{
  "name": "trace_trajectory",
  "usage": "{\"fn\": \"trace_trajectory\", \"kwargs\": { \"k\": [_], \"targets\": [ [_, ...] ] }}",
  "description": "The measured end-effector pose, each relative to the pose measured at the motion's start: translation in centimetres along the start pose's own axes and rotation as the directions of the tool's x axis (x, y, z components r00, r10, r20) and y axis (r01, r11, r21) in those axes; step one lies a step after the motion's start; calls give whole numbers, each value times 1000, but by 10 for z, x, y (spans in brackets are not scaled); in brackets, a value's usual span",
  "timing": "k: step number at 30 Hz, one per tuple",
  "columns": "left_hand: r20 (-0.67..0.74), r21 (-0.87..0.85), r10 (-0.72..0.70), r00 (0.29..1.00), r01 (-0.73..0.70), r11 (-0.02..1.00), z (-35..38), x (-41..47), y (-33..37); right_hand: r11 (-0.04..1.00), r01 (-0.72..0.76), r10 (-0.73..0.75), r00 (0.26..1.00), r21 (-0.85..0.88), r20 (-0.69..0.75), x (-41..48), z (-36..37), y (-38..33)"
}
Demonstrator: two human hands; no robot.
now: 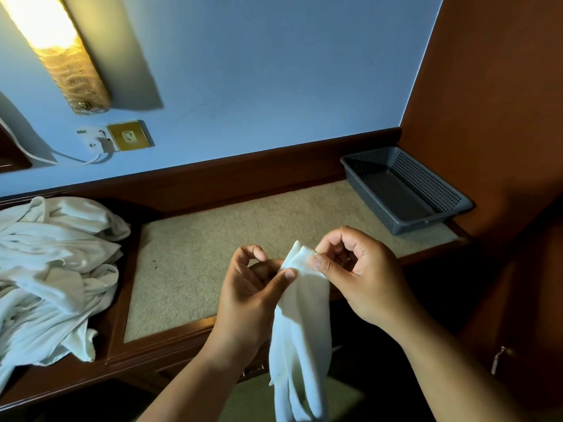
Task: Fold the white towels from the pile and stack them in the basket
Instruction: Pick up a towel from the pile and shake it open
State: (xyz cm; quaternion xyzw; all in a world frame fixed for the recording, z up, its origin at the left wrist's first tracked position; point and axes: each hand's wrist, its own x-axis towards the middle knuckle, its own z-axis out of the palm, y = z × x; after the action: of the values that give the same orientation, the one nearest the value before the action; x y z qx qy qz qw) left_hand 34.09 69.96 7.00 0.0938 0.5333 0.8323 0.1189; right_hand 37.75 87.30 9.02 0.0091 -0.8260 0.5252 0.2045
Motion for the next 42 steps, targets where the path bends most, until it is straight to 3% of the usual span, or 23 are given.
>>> {"fn": "trace_trajectory", "kwargs": {
  "k": [7, 13, 21, 28, 33, 38, 42],
  "targets": [
    [56, 97, 1, 998, -7, 995, -1, -1, 3, 944, 167, -157, 986, -286, 58, 0, -12, -5],
    [92, 136, 4, 996, -16, 991, -2, -4, 4, 914, 263, -235, 964, -309, 125, 2, -21, -13],
    [144, 202, 34, 989, -63, 977, -3, -9, 5, 881, 316, -184, 915, -353, 360, 4, -21, -18],
    [132, 334, 64, 989, -105, 937, -4, -12, 4, 779, 340, -125, 908, -527, 400, 10, -17, -23],
    [106, 266, 154, 982, -177, 948, -5, -17, -17, 723, 407, -168, 888, -558, 429, 14, -12, -23],
    [142, 352, 278, 950, -311, 883, -16, -13, -31, 683, 483, -294, 868, -548, 399, 24, -10, -31],
    [276, 577, 354, 894, -448, 683, -24, -4, -48, 666, 512, -348, 856, -542, 381, 31, -11, -28]
  ]
}}
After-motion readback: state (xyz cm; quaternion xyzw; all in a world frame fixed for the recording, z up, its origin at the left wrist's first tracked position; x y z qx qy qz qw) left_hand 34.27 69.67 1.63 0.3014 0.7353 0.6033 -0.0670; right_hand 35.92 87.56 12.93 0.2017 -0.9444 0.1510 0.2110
